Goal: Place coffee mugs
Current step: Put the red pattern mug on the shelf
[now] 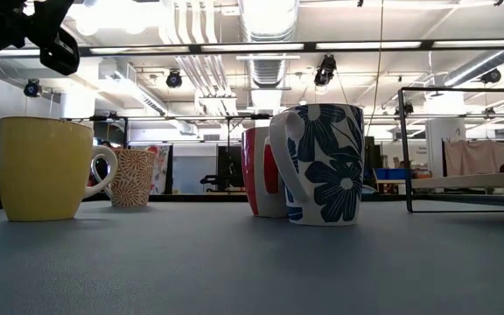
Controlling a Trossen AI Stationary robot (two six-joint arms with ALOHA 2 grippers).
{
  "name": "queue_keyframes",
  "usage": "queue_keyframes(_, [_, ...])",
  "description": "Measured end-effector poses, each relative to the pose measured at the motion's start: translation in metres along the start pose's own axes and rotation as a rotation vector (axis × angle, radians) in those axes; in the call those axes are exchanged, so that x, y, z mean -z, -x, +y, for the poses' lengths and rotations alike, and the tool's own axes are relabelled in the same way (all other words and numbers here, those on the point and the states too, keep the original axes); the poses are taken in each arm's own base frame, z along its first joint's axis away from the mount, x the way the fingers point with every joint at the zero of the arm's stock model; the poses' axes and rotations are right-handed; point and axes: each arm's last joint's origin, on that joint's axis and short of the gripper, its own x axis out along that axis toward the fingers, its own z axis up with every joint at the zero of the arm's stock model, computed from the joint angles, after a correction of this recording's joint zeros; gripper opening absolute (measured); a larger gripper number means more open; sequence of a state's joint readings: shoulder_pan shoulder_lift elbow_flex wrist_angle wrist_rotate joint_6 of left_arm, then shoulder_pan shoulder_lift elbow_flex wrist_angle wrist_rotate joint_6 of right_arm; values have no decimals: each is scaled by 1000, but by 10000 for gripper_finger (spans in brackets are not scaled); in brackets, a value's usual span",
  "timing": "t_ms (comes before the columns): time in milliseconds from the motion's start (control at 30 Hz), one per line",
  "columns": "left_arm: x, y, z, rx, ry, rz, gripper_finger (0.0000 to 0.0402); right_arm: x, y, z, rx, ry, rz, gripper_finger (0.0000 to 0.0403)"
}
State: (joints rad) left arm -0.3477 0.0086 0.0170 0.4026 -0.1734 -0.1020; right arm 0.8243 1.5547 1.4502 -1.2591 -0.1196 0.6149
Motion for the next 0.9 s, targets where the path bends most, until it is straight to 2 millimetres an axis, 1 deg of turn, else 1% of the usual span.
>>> queue_keyframes(167, [0,0,0,0,0,0,95,12,-2,16,11,79,2,22])
queue_keyframes(333, [0,0,0,0,0,0,95,18,-4,22,17,104,1,25])
queue_keyframes(500, [0,0,0,0,0,0,95,19,-10,28,27,120,16,26])
queue_keyframes(700, [0,0,0,0,0,0,95,16,-24,35,36,142,50,27])
queue_keyframes(900, [0,0,0,0,0,0,95,10,-25,40,-14,171,-16,28])
